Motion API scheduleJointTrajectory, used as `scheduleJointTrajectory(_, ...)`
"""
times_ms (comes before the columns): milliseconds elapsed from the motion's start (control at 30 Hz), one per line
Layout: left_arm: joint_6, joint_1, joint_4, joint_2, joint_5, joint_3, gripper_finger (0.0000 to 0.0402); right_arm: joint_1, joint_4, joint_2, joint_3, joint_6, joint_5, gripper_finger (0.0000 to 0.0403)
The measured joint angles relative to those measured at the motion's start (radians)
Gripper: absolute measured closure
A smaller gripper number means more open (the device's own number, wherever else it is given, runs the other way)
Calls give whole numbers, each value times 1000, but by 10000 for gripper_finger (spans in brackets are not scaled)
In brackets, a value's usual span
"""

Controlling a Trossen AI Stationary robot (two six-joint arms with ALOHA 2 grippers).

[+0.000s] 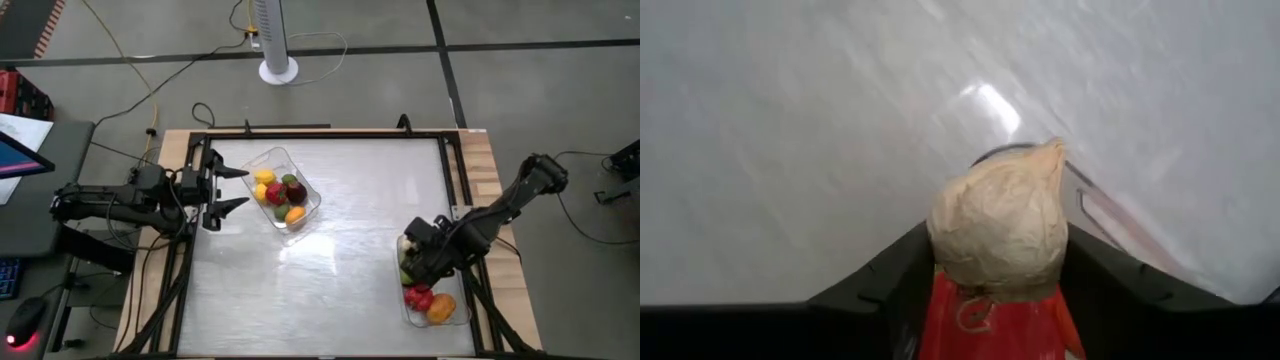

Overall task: Sort produce into baskets
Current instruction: Put the white garlic into the bottom transparent bin, then return to Home Position

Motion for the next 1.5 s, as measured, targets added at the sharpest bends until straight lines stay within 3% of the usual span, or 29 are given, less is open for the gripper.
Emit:
scheduleJointTrajectory(233,-29,0,-2,0,24,0,123,-3,3,4,0,33,-18,122)
scheduleJointTrajectory(433,-30,0,-4,0,27,0,123,27,-13,3,0,54,-35,107)
scheduleJointTrajectory(500,-21,0,-4,0,27,0,123,38,-51,2,0,54,25,107)
scheduleJointTrajectory(633,5,0,-6,0,30,0,123,78,-77,-6,-11,54,246,107)
scheduleJointTrajectory(700,5,0,5,-1,63,-10,123,89,-68,-39,-47,56,296,107)
scheduleJointTrajectory(800,23,0,91,-16,108,-60,123,94,-39,-116,-131,90,368,107)
scheduleJointTrajectory(900,28,11,164,-66,66,-112,123,96,63,-215,-245,72,417,110)
scheduleJointTrajectory(1233,70,67,187,-323,-35,-255,123,87,598,-615,-659,-274,537,112)
scheduleJointTrajectory(1500,13,106,173,-505,-1,-353,135,92,764,-923,-780,-549,613,113)
